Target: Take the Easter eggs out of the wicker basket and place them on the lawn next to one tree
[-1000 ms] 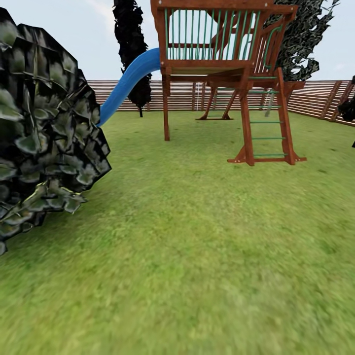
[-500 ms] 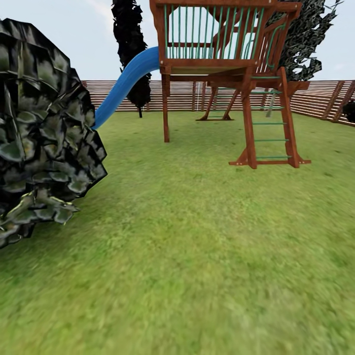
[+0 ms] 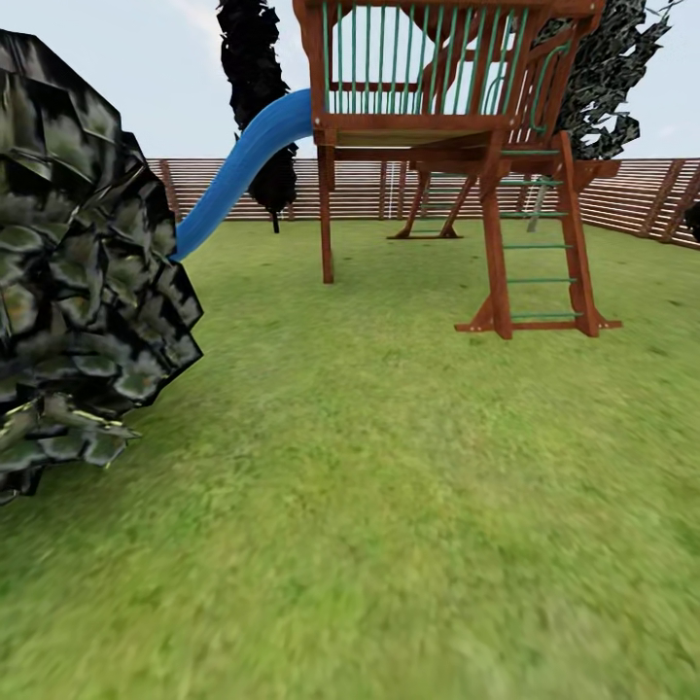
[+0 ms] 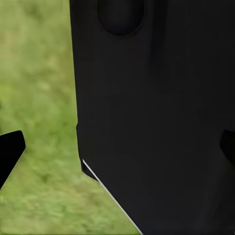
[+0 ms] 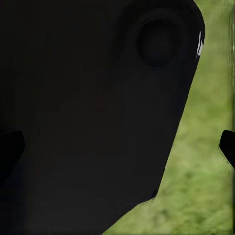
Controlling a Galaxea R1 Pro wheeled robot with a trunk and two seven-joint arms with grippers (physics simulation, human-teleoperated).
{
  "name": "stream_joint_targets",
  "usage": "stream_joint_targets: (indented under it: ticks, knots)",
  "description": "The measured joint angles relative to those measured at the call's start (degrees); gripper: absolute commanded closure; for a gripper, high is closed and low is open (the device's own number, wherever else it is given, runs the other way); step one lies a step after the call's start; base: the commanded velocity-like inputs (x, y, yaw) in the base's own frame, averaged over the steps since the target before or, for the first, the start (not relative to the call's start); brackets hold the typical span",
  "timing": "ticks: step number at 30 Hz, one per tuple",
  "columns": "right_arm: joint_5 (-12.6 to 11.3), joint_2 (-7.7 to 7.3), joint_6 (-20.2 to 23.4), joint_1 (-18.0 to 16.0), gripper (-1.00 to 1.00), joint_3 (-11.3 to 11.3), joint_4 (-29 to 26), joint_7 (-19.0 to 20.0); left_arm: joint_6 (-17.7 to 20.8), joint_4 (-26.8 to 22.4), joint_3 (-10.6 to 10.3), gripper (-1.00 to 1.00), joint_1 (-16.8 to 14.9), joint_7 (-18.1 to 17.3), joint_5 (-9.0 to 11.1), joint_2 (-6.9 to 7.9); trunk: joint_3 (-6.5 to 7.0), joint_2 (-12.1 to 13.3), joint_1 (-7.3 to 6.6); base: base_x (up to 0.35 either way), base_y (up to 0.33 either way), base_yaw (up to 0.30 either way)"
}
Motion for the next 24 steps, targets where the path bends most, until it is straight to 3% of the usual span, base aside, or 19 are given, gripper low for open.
stream_joint_targets:
  ticks: [24]
  knots:
    - [-0.2, -0.46, 0.0, 0.0, -1.0, 0.0, 0.4, 0.0, 0.0, 0.0, 0.0, -1.0, 0.0, 0.0, 0.0, -0.03, 0.0, 0.0, 0.0, 0.322, 0.0, 0.0]
